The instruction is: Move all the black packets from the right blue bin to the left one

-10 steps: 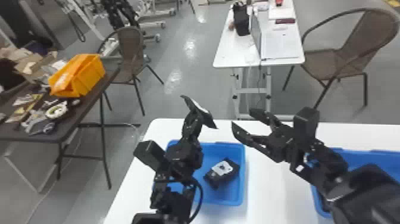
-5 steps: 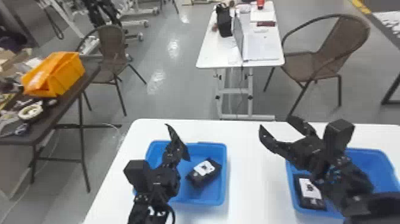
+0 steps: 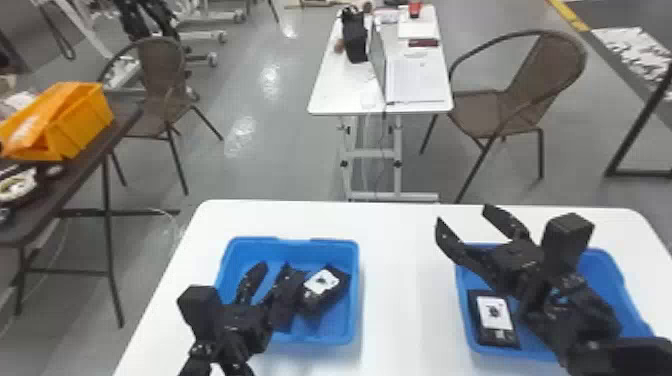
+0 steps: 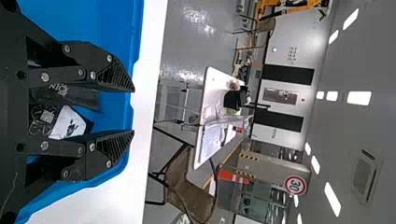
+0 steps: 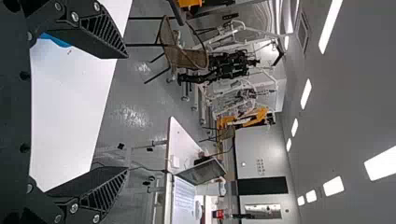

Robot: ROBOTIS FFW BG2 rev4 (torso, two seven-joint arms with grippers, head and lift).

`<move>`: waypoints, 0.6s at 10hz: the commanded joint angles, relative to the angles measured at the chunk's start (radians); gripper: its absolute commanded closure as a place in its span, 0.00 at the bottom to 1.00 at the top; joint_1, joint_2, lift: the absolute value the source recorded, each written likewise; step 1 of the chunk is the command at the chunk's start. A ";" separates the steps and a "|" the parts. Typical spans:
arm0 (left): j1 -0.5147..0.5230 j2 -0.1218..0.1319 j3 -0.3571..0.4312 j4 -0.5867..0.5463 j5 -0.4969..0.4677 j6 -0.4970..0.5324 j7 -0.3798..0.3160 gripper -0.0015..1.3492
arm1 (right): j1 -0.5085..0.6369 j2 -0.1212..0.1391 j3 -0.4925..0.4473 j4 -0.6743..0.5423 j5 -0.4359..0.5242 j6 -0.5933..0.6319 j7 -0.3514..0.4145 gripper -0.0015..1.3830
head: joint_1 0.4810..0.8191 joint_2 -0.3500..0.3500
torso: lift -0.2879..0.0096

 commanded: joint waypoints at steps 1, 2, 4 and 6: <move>-0.006 -0.003 0.012 0.000 0.000 -0.031 0.001 0.08 | 0.034 -0.001 -0.050 -0.044 0.029 0.034 0.000 0.13 | 0.63 0.69 | 0.97; -0.009 -0.003 0.022 -0.002 0.003 -0.054 -0.002 0.09 | 0.065 -0.001 -0.093 -0.090 0.055 0.083 0.000 0.13 | 0.63 0.67 | 0.97; -0.007 -0.003 0.042 -0.005 0.005 -0.102 -0.008 0.09 | 0.134 0.002 -0.177 -0.162 0.075 0.176 -0.001 0.13 | 0.63 0.63 | 0.97; -0.007 -0.003 0.044 -0.018 0.028 -0.117 -0.008 0.09 | 0.181 0.013 -0.285 -0.192 0.112 0.268 0.005 0.13 | 0.63 0.59 | 0.97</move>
